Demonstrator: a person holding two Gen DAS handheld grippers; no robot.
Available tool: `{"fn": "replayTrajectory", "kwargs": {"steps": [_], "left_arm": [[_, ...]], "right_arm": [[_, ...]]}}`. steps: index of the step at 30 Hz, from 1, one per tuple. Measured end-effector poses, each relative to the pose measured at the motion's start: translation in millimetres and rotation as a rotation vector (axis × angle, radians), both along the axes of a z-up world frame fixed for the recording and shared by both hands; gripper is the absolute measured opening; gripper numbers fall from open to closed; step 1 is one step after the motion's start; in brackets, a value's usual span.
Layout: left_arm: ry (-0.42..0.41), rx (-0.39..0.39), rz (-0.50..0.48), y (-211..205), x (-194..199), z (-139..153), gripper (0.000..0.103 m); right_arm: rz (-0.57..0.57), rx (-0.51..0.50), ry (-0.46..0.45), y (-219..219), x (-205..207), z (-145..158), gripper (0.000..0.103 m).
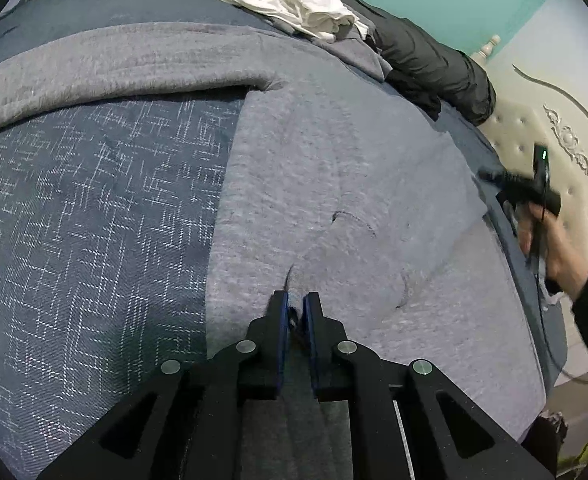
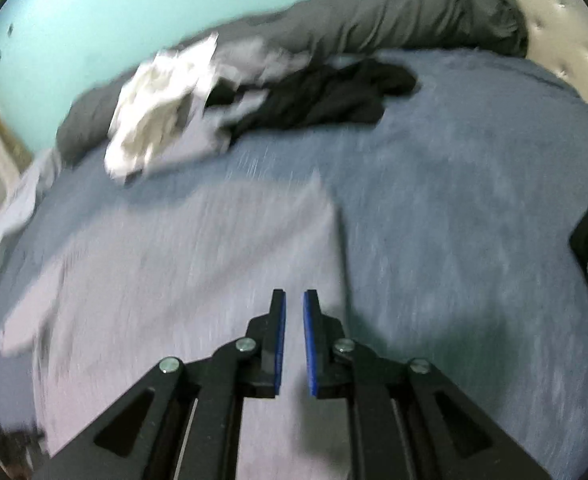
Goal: Fold clothes
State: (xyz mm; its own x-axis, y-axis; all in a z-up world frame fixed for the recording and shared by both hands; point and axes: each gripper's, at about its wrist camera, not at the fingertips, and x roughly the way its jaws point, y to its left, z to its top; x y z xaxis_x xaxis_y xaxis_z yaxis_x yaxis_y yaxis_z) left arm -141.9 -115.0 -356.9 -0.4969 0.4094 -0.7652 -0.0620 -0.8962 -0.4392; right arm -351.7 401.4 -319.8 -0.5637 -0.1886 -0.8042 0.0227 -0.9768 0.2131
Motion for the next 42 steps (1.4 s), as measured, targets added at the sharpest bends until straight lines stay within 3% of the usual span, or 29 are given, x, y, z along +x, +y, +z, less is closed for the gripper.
{"fn": "replayTrajectory", "kwargs": {"steps": [3, 10, 16, 19, 25, 38, 42], "left_arm": [[-0.003, 0.006, 0.012, -2, 3, 0, 0.014], [-0.011, 0.016, 0.047, -16, 15, 4, 0.019], [0.012, 0.017, 0.104, -35, 20, 10, 0.024], [0.011, 0.024, 0.134, -44, 18, 10, 0.032], [0.013, 0.106, 0.110, -43, 23, 18, 0.033], [-0.027, 0.030, -0.046, 17, 23, 17, 0.032], [-0.023, 0.031, -0.067, 22, 17, 15, 0.011]], "right_arm": [[-0.032, 0.066, -0.056, 0, 14, -20, 0.008], [-0.111, 0.047, 0.060, -16, 68, 5, 0.008], [-0.138, -0.093, 0.121, -56, 127, 16, 0.016], [-0.135, -0.155, 0.106, -75, 146, 12, 0.019], [-0.090, -0.206, 0.069, -97, 162, -1, 0.021], [-0.039, -0.264, 0.055, -109, 156, -1, 0.025], [-0.038, -0.270, 0.054, -108, 158, -1, 0.025]]}}
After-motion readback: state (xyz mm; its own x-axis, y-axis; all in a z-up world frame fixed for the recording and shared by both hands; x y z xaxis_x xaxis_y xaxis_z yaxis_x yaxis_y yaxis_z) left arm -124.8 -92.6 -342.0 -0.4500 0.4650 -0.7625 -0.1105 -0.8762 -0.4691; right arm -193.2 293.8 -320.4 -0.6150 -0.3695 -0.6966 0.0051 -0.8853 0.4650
